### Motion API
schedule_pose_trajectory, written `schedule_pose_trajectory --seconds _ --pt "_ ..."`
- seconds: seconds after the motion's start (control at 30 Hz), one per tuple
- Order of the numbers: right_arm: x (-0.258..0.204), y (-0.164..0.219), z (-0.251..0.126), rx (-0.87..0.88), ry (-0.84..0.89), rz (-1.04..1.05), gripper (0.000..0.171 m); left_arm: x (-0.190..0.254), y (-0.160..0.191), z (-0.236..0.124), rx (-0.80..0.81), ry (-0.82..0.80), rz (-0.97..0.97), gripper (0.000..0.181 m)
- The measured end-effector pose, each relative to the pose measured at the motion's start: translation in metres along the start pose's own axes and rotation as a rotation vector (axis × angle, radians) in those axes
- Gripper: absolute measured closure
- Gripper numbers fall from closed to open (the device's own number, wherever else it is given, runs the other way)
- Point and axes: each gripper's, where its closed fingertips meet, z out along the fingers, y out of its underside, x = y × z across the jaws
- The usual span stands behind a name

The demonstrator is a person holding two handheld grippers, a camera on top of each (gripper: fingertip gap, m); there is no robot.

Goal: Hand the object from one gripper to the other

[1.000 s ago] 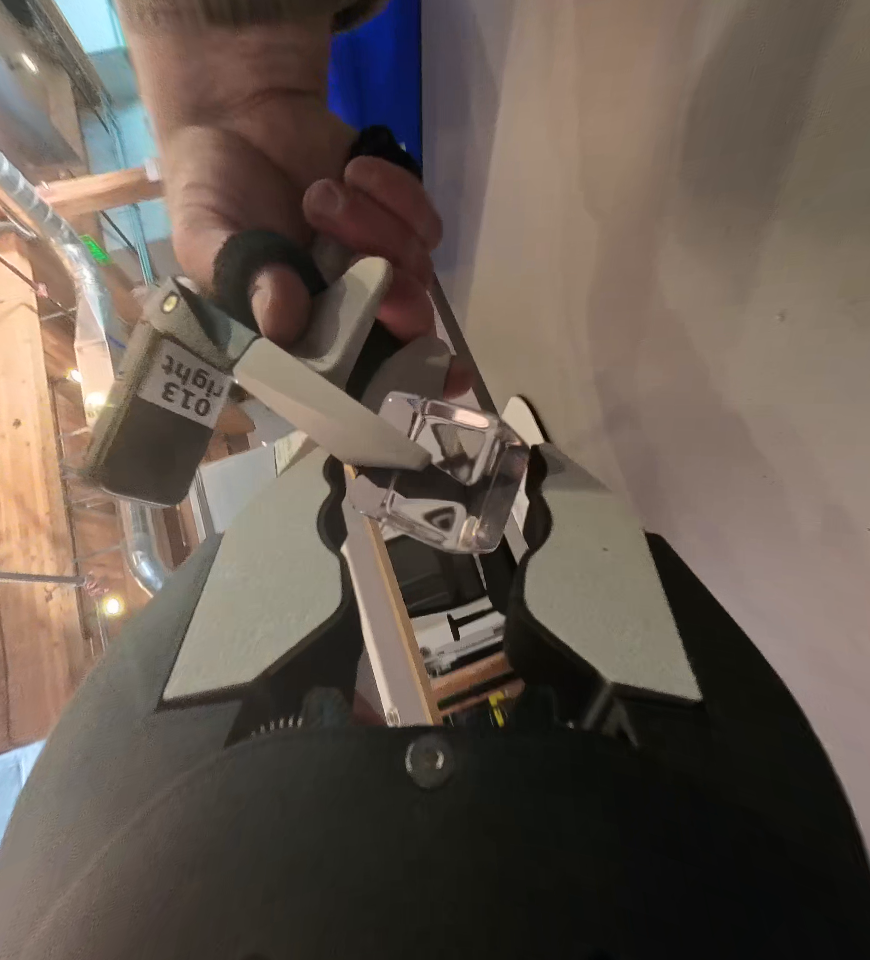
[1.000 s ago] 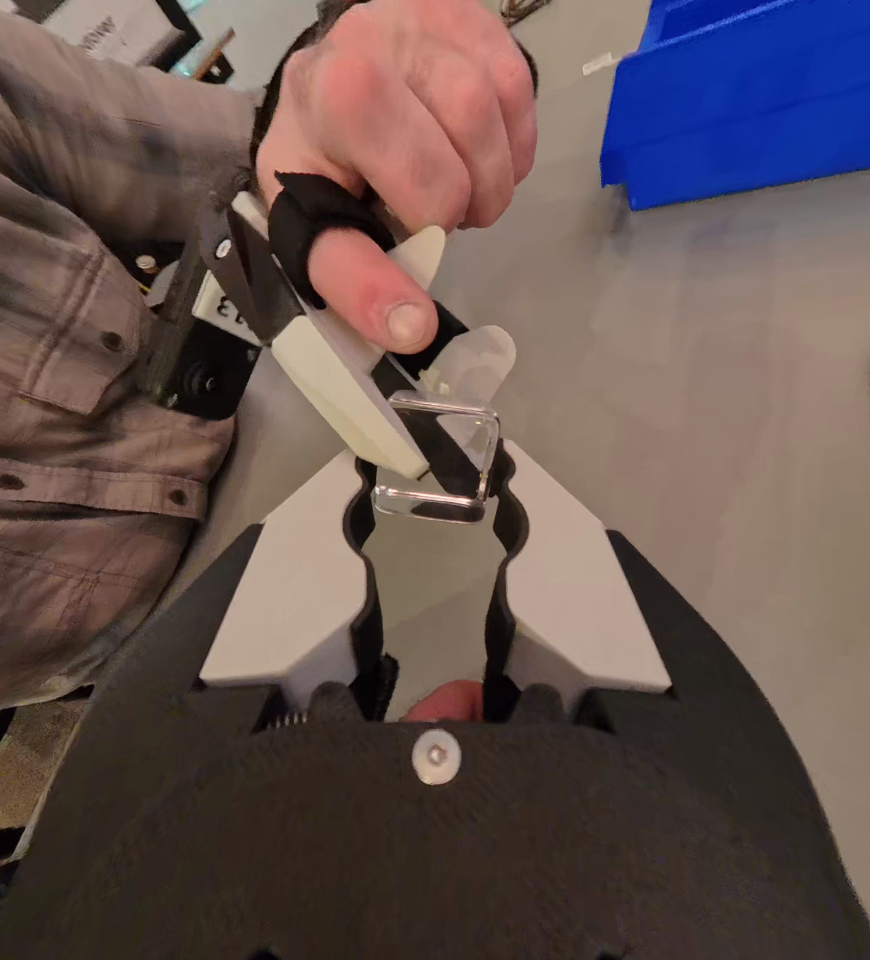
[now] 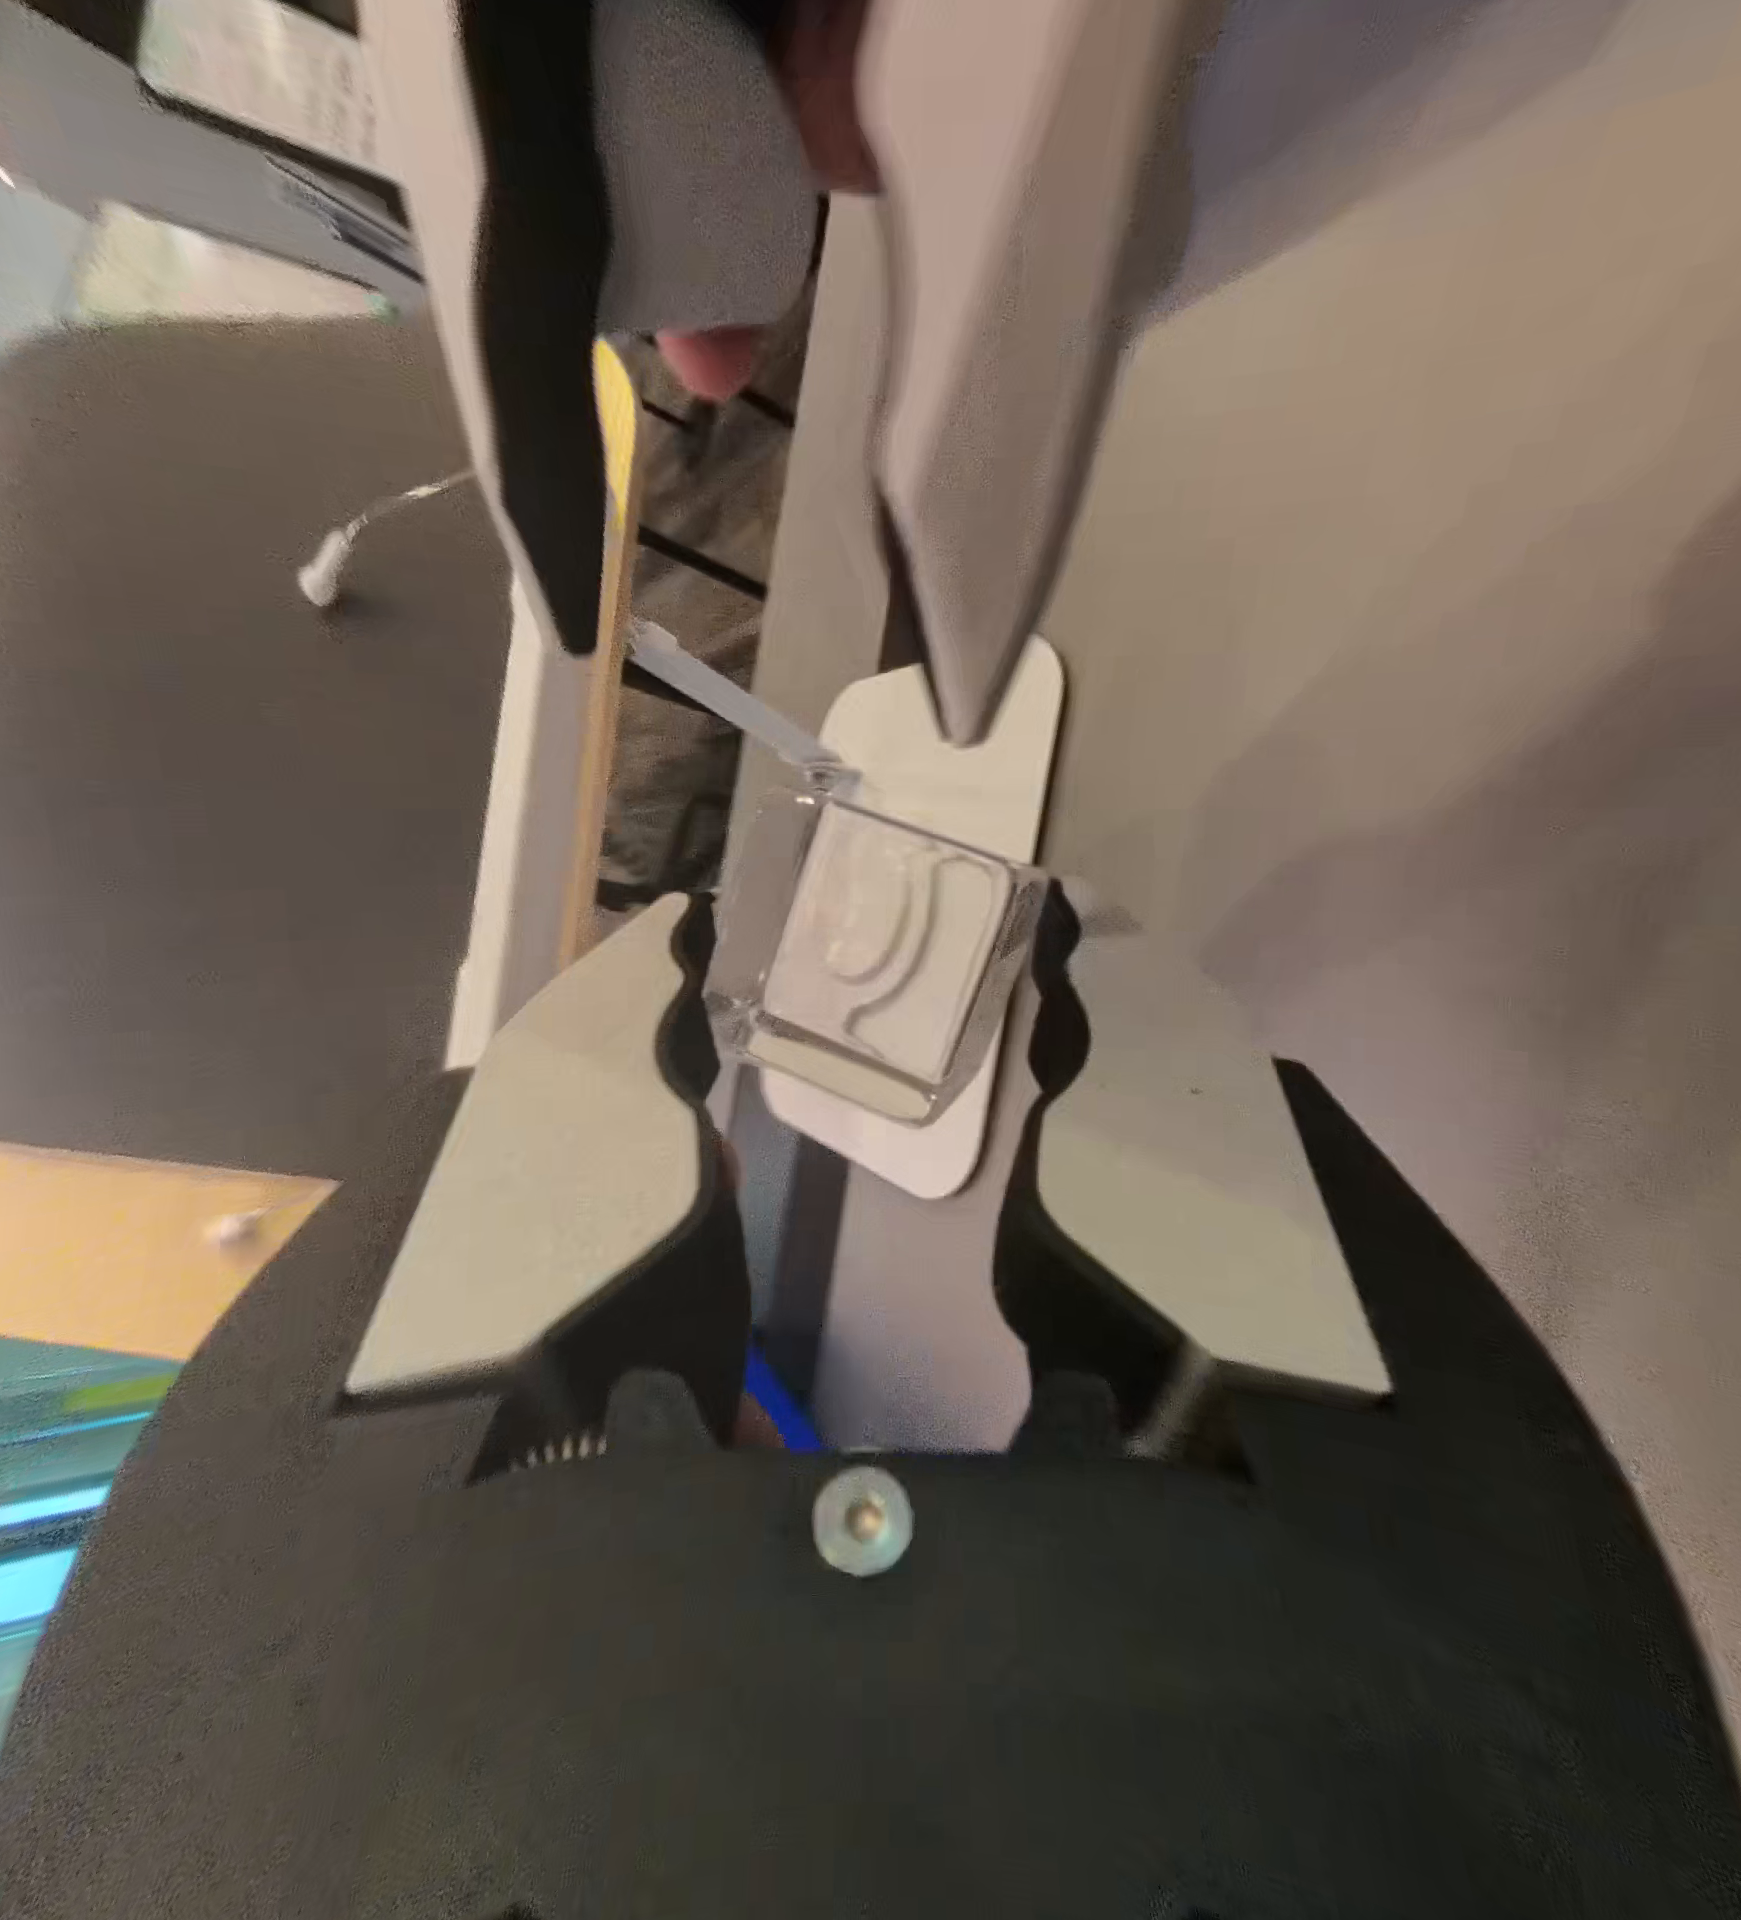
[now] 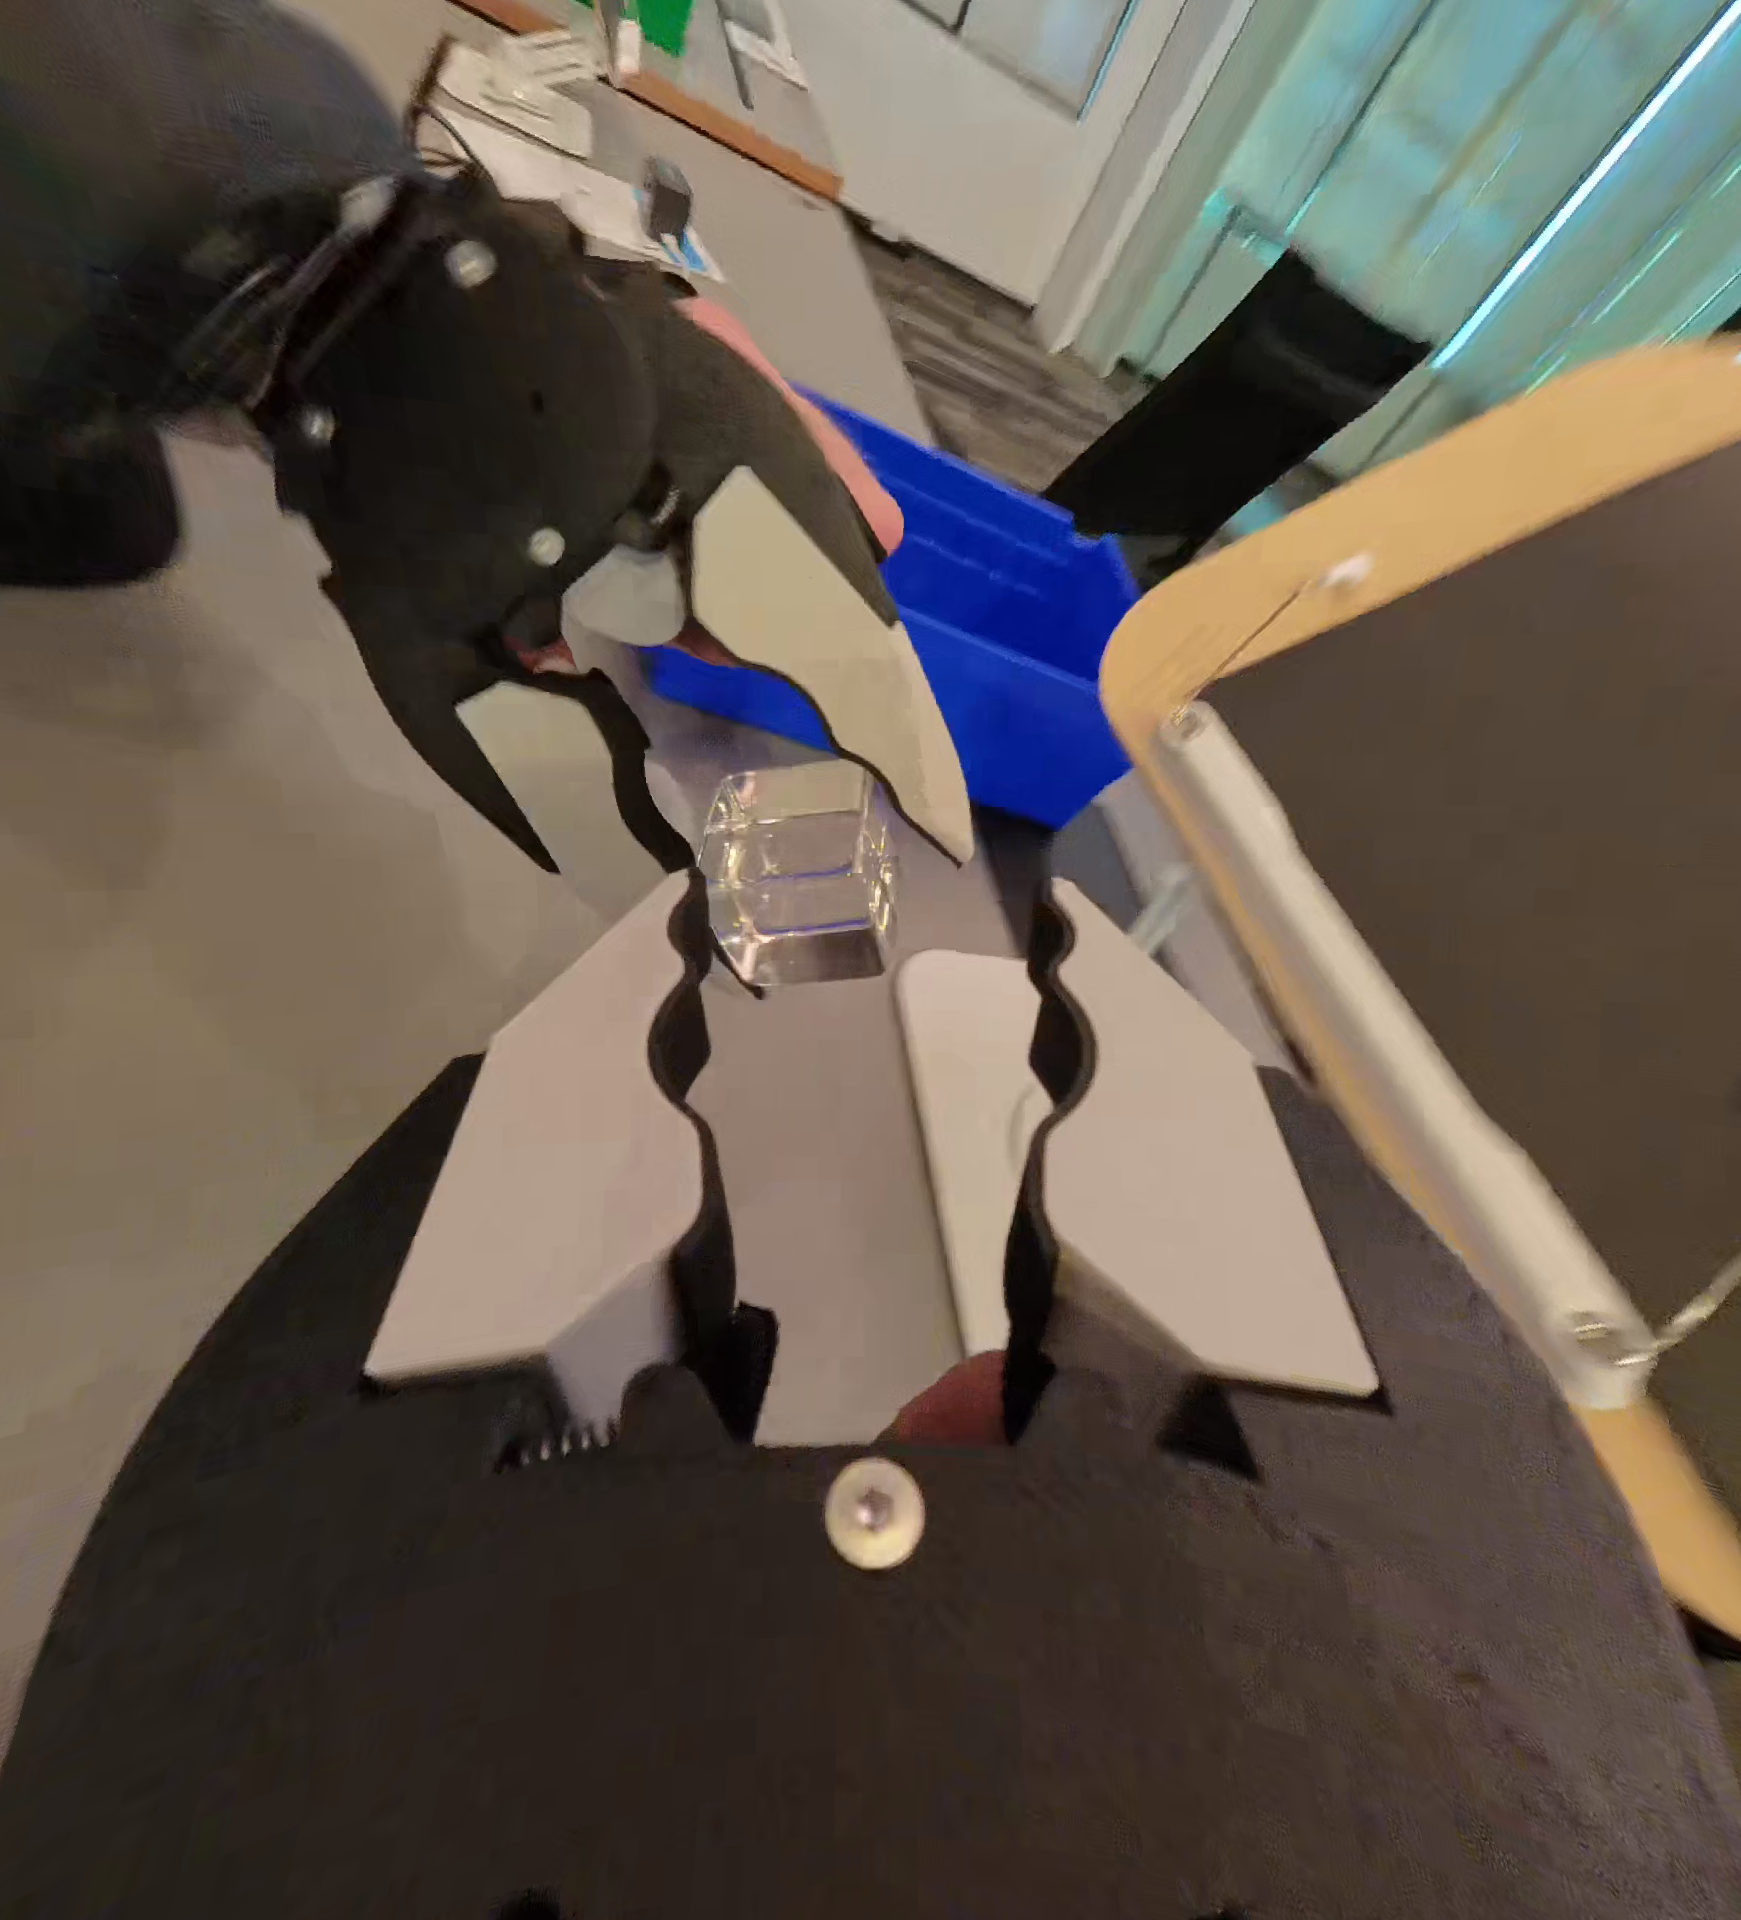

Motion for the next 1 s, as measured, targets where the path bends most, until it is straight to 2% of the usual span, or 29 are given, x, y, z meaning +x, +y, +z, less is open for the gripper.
schedule_pose_trajectory --seconds 0.23,0.43,0.63,0.77,0.9,1.0 --pt "0.000 -0.008 0.006 -0.086 0.223 -0.508 0.113 0.004 0.005 -0.011 0.002 0.397 -0.386 0.122" --pt "-0.014 -0.007 0.026 -0.149 0.319 -0.843 0.097 0.000 -0.001 -0.029 0.021 0.714 -0.664 0.123" --pt "-0.024 -0.011 0.038 -0.110 0.348 -0.880 0.095 0.025 -0.003 -0.042 -0.037 0.934 -0.633 0.123" --pt "-0.036 -0.007 0.043 -0.102 0.300 -0.898 0.104 0.039 -0.010 -0.044 -0.042 1.005 -0.618 0.123" --pt "-0.045 0.000 0.047 -0.096 0.216 -0.820 0.125 0.043 -0.010 -0.043 -0.050 1.009 -0.548 0.123" --pt "-0.047 -0.001 0.045 -0.072 0.186 -0.762 0.127 0.043 -0.013 -0.045 -0.040 1.017 -0.536 0.123"
